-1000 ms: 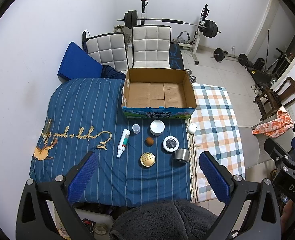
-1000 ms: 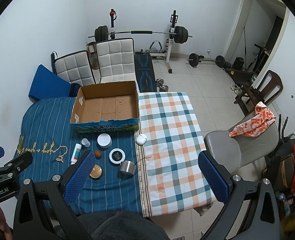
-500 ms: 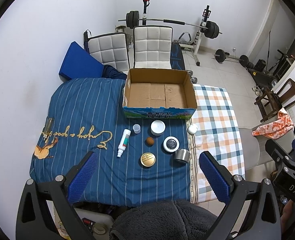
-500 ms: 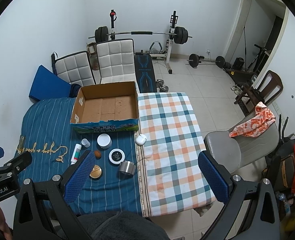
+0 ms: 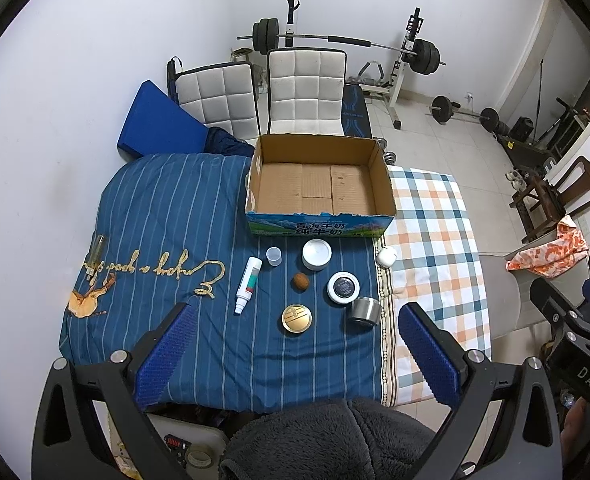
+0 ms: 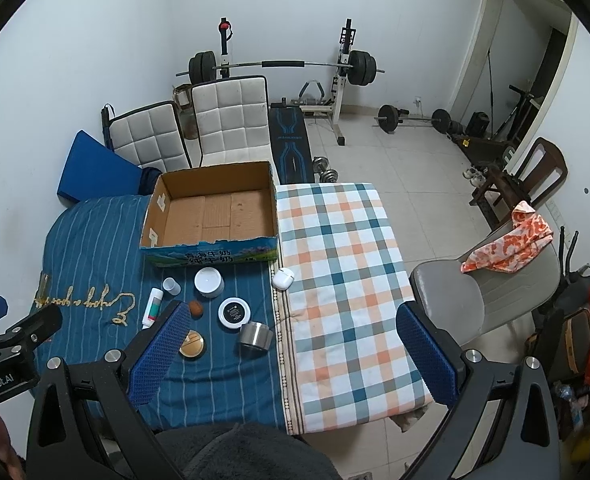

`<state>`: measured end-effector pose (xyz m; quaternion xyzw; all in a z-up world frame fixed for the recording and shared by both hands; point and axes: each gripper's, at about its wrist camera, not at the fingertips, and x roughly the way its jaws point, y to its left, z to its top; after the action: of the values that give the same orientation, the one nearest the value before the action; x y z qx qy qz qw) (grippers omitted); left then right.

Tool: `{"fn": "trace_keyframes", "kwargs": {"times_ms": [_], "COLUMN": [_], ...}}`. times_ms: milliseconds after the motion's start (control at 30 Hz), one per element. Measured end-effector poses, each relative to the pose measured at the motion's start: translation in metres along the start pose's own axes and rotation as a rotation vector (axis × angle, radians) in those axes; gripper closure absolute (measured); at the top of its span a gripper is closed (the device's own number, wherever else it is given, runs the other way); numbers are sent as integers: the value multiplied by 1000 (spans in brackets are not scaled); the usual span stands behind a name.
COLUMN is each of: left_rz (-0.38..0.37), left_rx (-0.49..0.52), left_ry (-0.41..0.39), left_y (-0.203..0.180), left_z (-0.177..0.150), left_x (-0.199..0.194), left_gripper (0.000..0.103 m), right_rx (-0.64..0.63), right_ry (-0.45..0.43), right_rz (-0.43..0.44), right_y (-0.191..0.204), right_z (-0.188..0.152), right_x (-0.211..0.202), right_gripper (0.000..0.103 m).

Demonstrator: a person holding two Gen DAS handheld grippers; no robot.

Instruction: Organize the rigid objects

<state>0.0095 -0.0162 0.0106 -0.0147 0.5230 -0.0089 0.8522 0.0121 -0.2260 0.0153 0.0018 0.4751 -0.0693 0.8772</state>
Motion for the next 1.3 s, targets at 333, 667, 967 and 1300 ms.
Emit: {"fn": "trace_keyframes", "kwargs": {"times_ms": [333,667,967,1300], "left_rz": [6,46,45,22], "left_rx": [-54,-77,-79,-95], "left_ry": [115,382,605,704], "left_y": [21,35,34,21], "left_z": [7,-11,-60,-89], "left_x": [64,230,373,438], "left_gripper": [0,0,0,0], "right_rx": [8,10,71,208], "right_ry": [137,455,701,844], "right_rz": [7,27,27,151], "right_y": [3,27,53,65], "right_z": [-5,-42,-109,-143], "right_x": [69,257,418,479], "right_gripper": [0,0,5,21]}}
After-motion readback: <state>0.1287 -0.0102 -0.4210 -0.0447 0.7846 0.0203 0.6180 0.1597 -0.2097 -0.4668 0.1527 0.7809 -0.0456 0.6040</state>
